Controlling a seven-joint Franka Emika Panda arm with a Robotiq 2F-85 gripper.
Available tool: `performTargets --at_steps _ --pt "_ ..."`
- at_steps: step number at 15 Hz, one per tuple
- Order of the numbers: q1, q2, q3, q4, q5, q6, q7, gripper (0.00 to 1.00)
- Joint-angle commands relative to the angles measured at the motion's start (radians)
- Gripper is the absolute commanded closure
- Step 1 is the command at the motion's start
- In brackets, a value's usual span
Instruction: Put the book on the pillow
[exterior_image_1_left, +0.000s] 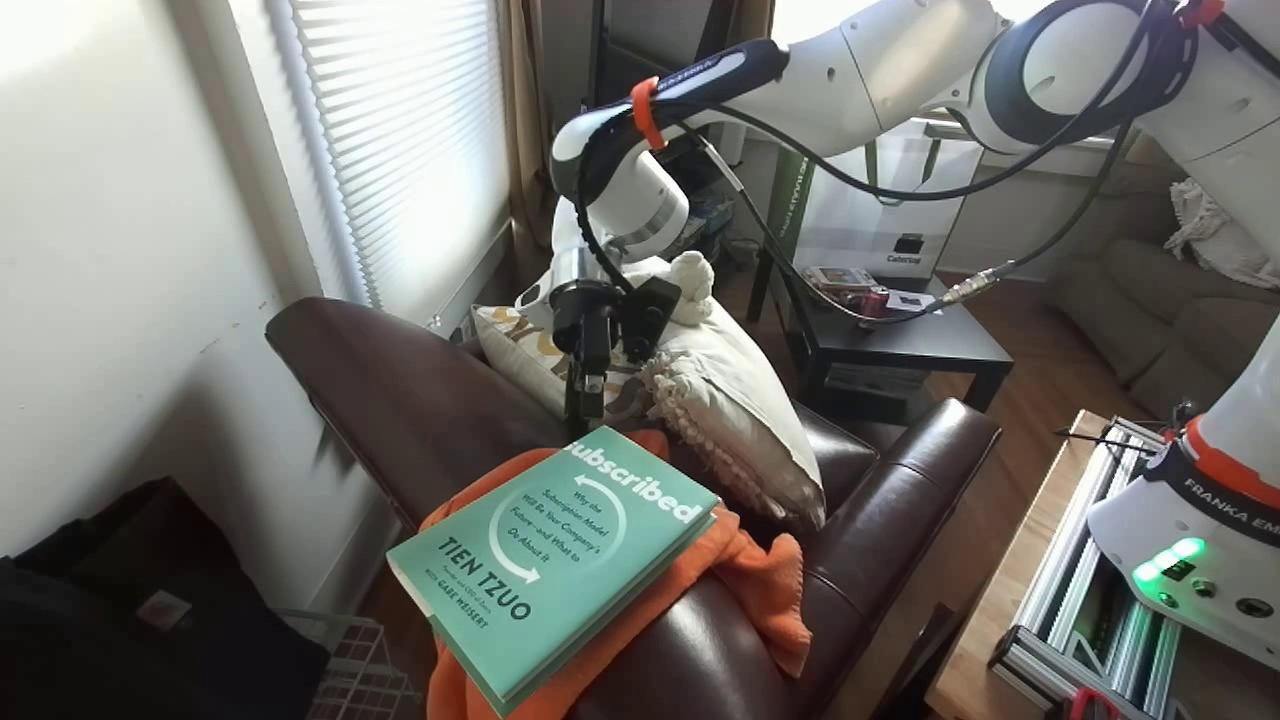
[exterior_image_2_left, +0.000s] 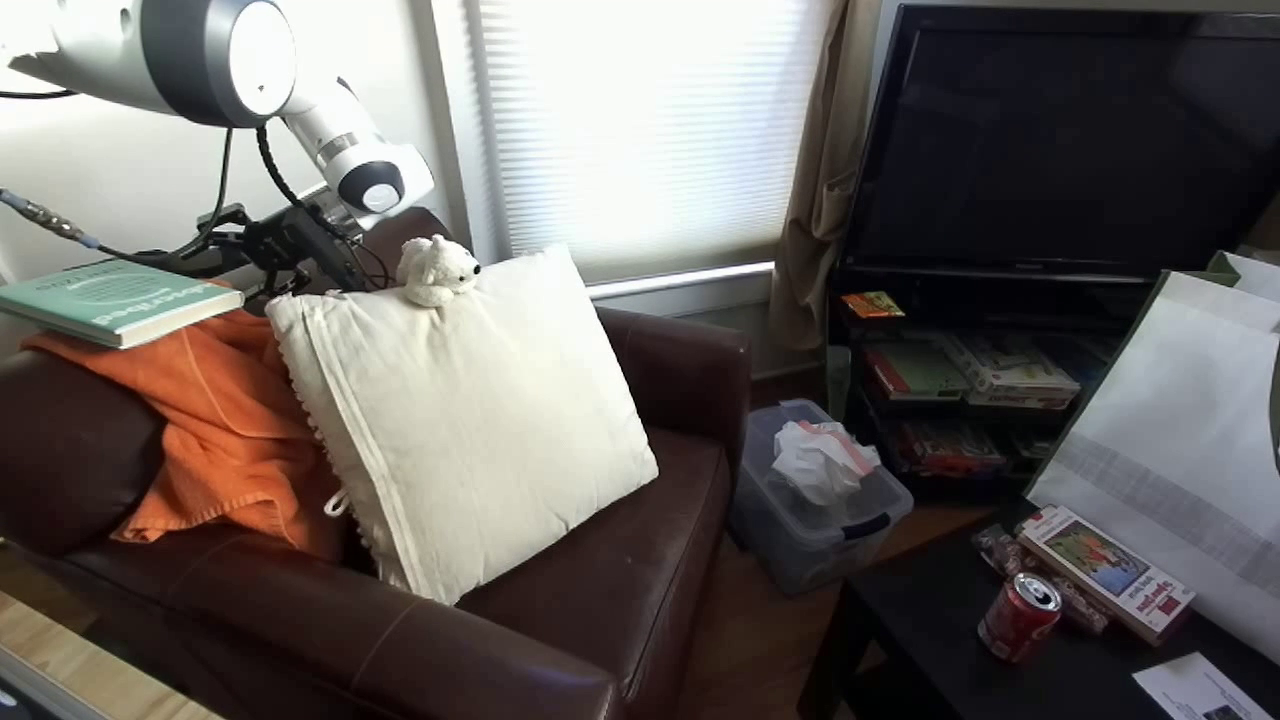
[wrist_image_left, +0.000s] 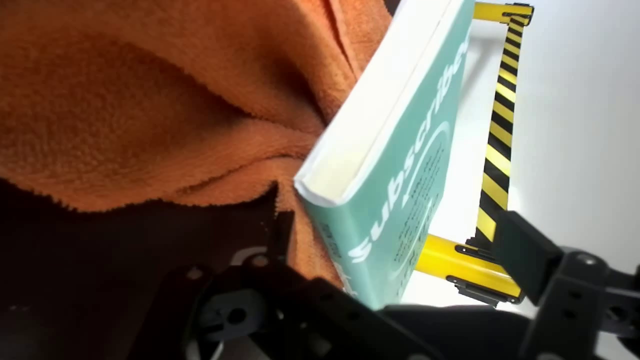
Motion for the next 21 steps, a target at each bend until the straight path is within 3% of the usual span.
performTargets --at_steps 1,2,3,13,16,21 --pt "0.018 0.091 0.013 0.119 -0.044 -0.102 0.067 0.0" --pt "0.022 0.107 0.015 0.139 -0.052 -0.128 0.081 0.0" --pt "0.025 0.125 0.019 0.162 -0.058 -0.159 0.094 0.2" --pt "0.036 0.282 0.047 0.379 -0.054 -0.432 0.268 0.95" --pt "0.021 0.286 0.057 0.408 -0.045 -0.432 0.274 0.93" --pt "-0.084 0.058 0.059 0.142 0.029 -0.258 0.056 0.93"
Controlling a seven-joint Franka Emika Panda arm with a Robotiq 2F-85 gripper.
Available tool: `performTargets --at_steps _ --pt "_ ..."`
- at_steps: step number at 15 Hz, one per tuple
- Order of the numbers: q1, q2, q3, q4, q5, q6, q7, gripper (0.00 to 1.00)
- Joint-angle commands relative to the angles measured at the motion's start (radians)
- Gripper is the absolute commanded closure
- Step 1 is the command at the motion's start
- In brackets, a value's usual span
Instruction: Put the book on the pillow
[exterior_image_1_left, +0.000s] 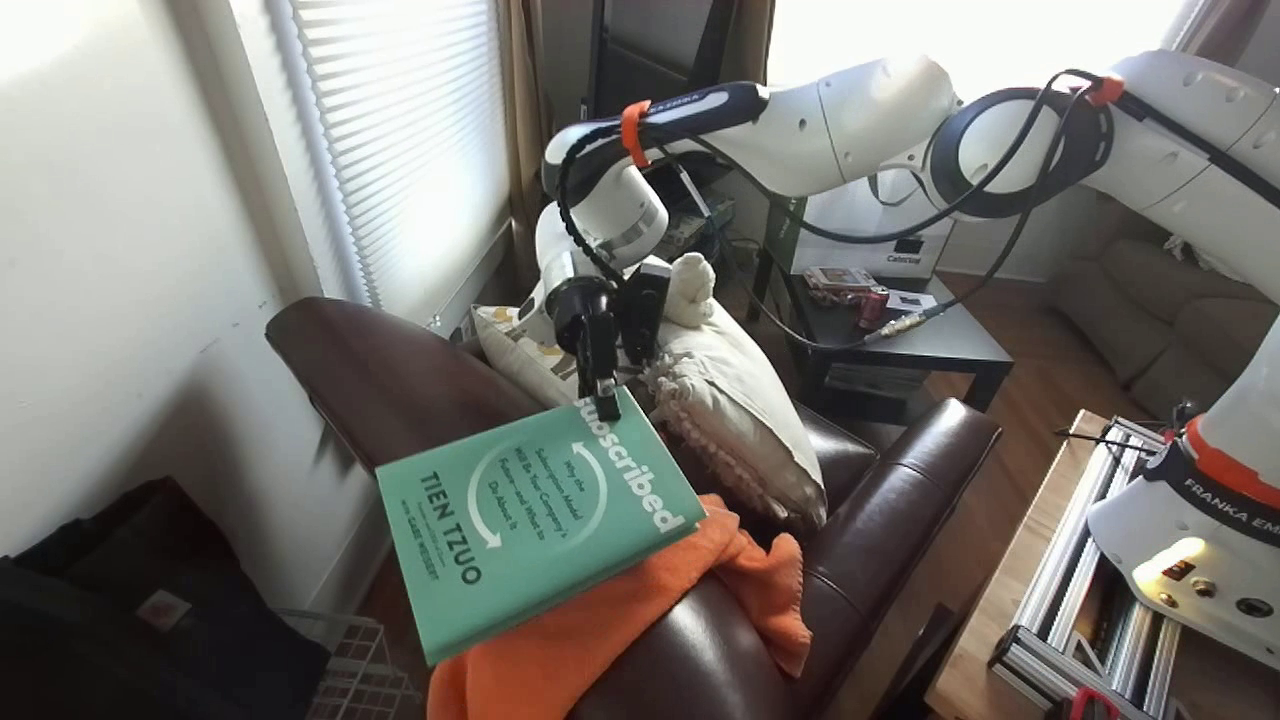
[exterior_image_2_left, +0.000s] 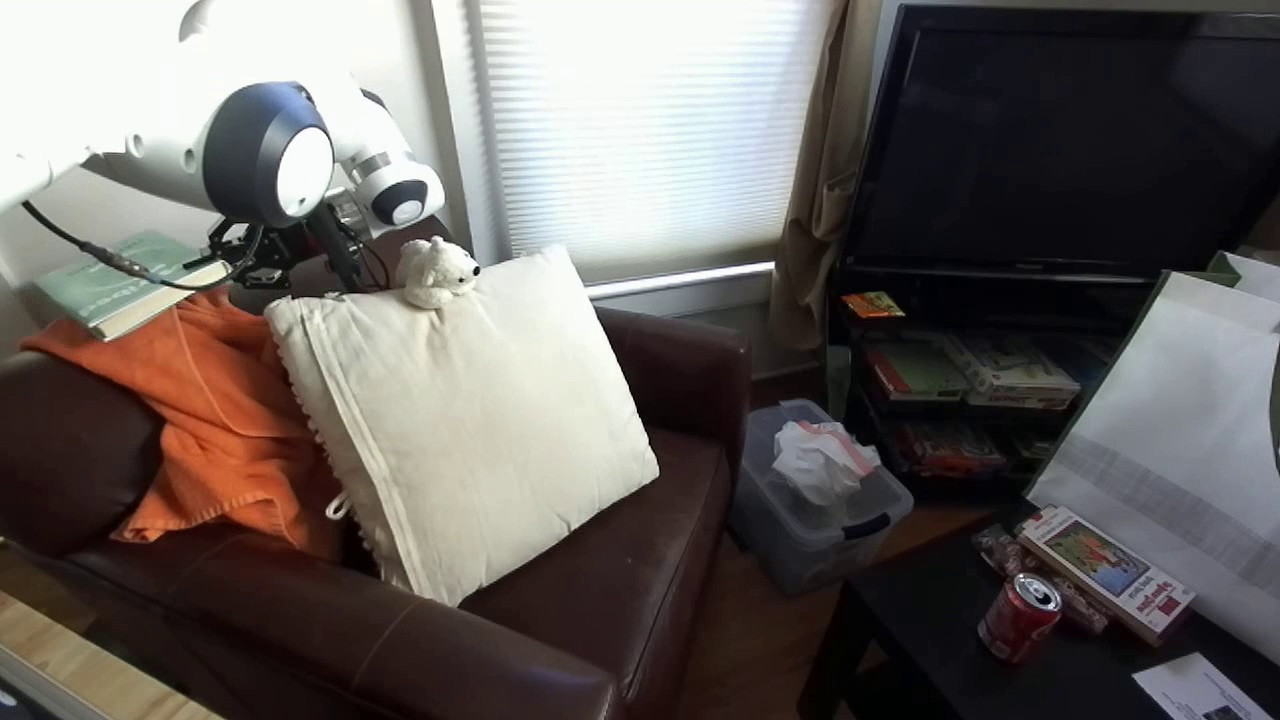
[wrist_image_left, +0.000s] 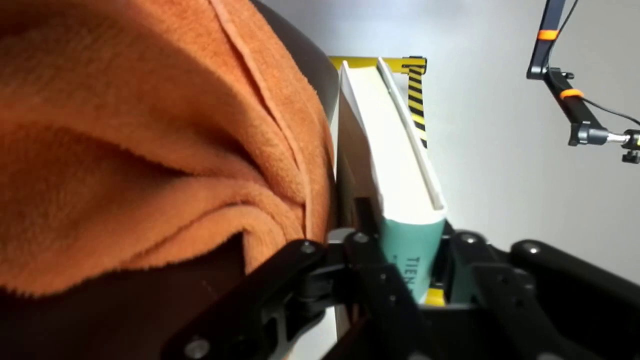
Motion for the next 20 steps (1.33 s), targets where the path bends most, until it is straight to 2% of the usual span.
performTargets --at_steps 1,6,10,11,12,16,17,20 --pt "-0.098 -0.187 0.019 -0.224 0.069 0.117 -0.14 0.93" --pt "-0.205 -0.341 0.014 -0.416 0.192 0.18 -0.205 0.93" --pt "-0.241 -0.419 -0.038 -0.583 0.331 0.178 -0.244 0.93" --pt "-0.188 -0.343 -0.066 -0.428 0.282 0.139 -0.193 0.93" --pt "-0.191 -0.349 -0.078 -0.45 0.288 0.14 -0.203 0.74" --pt "-0.174 -0.343 -0.092 -0.437 0.283 0.143 -0.201 0.74" --pt "-0.171 -0.343 -0.092 -0.435 0.282 0.143 -0.201 0.93" --pt "-0.197 -0.359 -0.104 -0.493 0.32 0.135 -0.2 0.93"
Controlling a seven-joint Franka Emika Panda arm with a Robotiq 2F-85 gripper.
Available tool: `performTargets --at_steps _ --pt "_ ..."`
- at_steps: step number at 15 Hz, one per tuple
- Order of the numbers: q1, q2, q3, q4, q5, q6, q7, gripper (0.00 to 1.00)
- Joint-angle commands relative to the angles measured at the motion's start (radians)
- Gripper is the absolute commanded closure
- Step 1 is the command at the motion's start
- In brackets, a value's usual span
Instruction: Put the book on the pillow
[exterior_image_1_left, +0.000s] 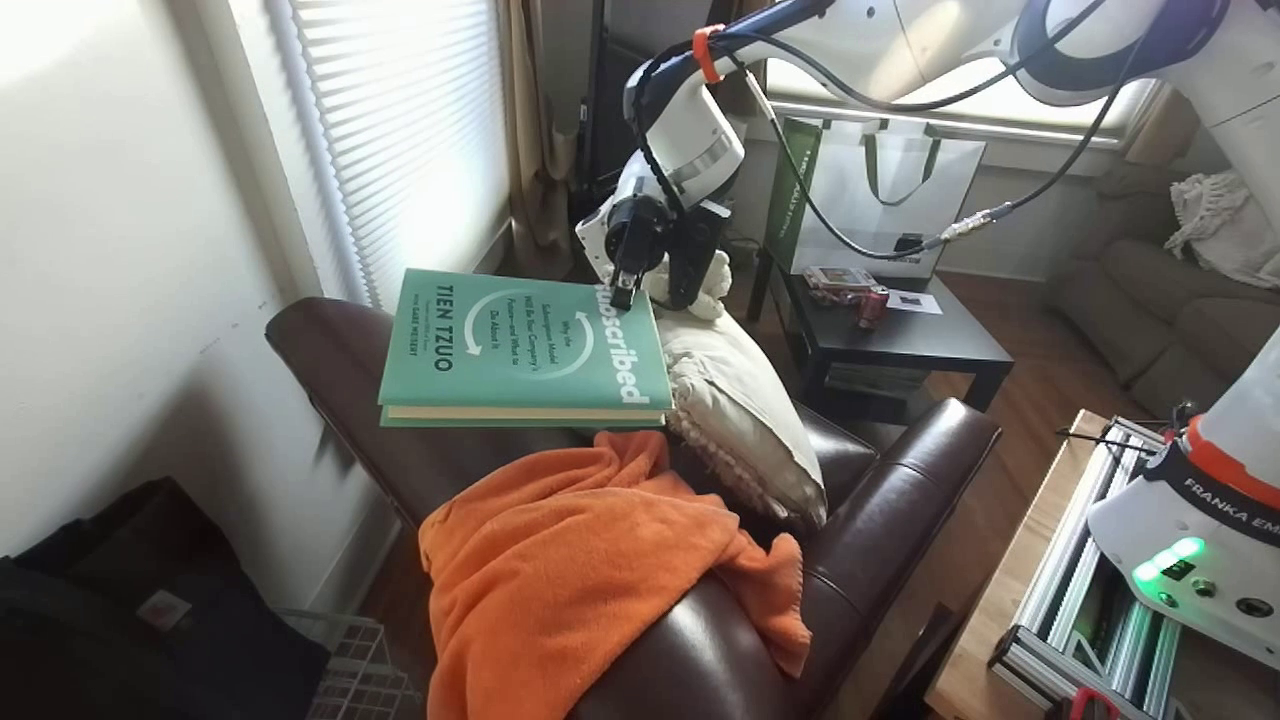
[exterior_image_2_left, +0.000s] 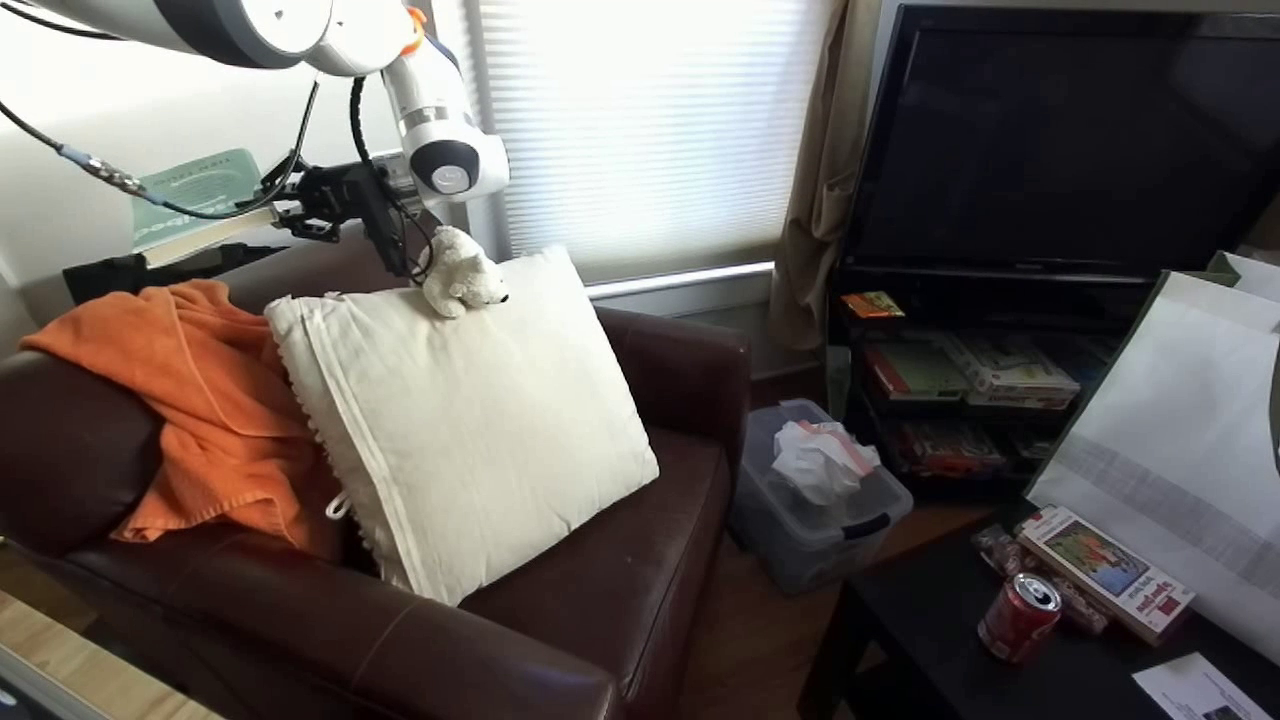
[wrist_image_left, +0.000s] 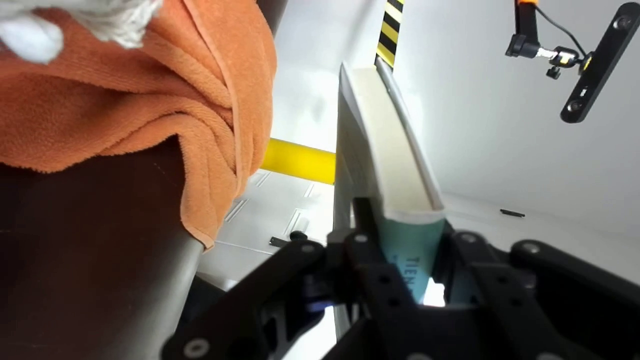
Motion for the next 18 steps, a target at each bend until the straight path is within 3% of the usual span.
performTargets --at_steps 1,7,8,10,11,18 --pt "-0.022 -0.029 -0.029 -0.071 0.067 -0.018 0.001 0.93" --pt "-0.079 -0.107 -0.095 -0.322 0.188 0.025 -0.05 0.93" --pt "-0.036 -0.032 -0.103 -0.185 0.14 -0.012 -0.015 0.74" --pt "-0.049 -0.05 -0.123 -0.241 0.161 -0.006 -0.034 0.74" --pt "-0.052 -0.058 -0.126 -0.255 0.166 -0.003 -0.037 0.93" --pt "-0.055 -0.207 -0.15 -0.36 0.219 0.078 -0.046 0.93"
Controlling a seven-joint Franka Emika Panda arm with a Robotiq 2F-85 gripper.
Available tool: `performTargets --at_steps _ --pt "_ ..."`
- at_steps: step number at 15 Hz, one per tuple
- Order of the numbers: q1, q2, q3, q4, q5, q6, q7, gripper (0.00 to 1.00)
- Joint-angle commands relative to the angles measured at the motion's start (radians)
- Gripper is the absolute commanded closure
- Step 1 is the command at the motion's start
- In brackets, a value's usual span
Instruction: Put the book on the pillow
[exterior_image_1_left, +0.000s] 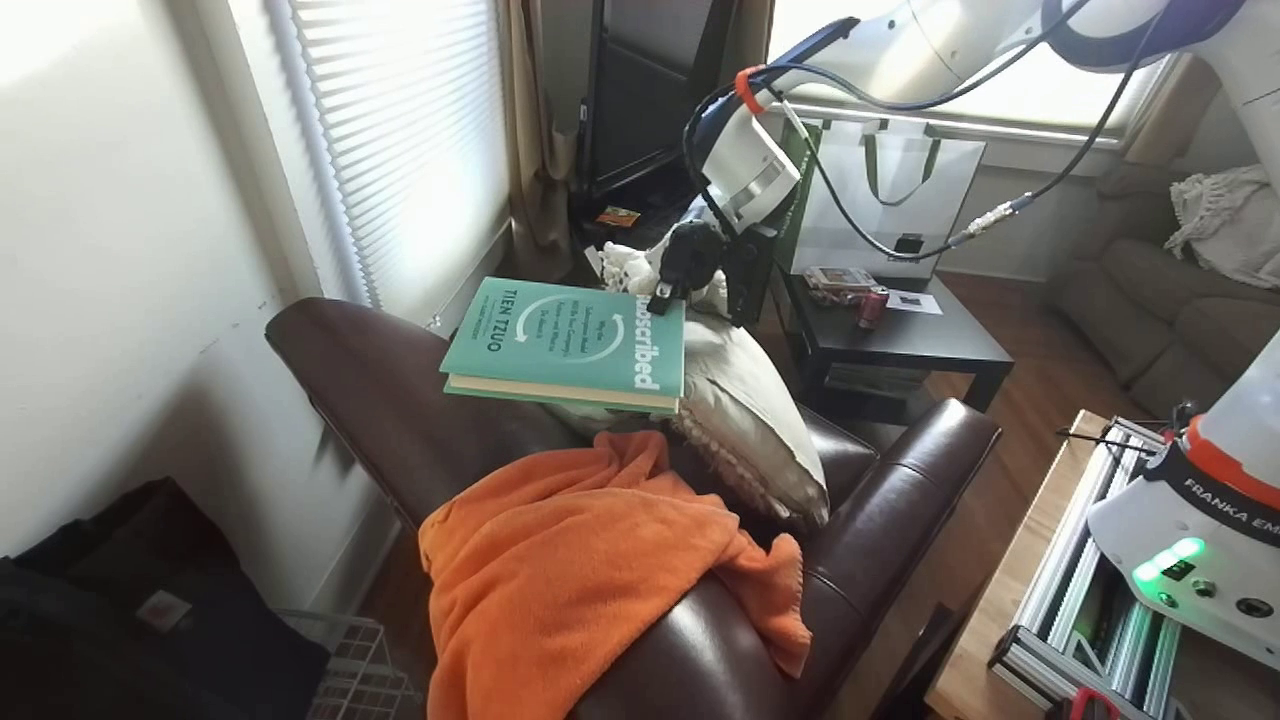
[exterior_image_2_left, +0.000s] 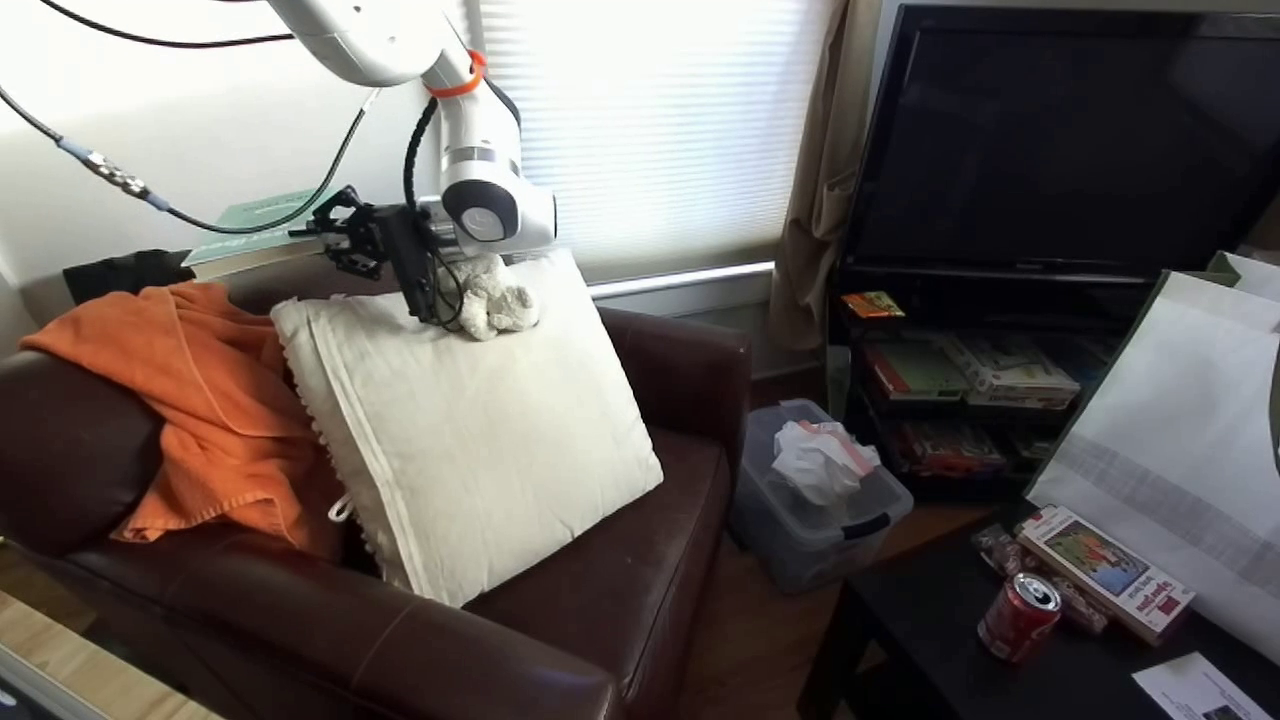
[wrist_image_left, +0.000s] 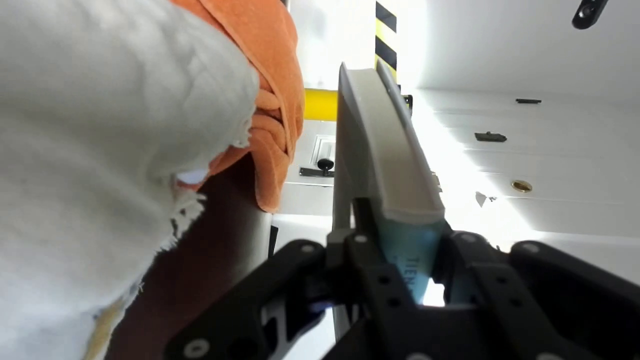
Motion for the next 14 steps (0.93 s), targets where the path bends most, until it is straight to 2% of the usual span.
performTargets --at_steps 1,4,7,10,13,14 --pt "-0.011 -0.157 -0.017 -0.135 0.065 -0.002 -0.012 0.93" --pt "-0.02 -0.262 -0.035 -0.239 0.093 -0.025 0.004 0.93" --pt "-0.039 -0.361 -0.08 -0.399 0.163 -0.019 0.021 0.93" --pt "-0.071 -0.372 -0.133 -0.525 0.201 -0.077 -0.035 0.93" --pt "-0.105 -0.375 -0.2 -0.682 0.225 -0.083 -0.13 0.93" --pt "-0.061 -0.334 -0.195 -0.565 0.173 -0.057 -0.067 0.93"
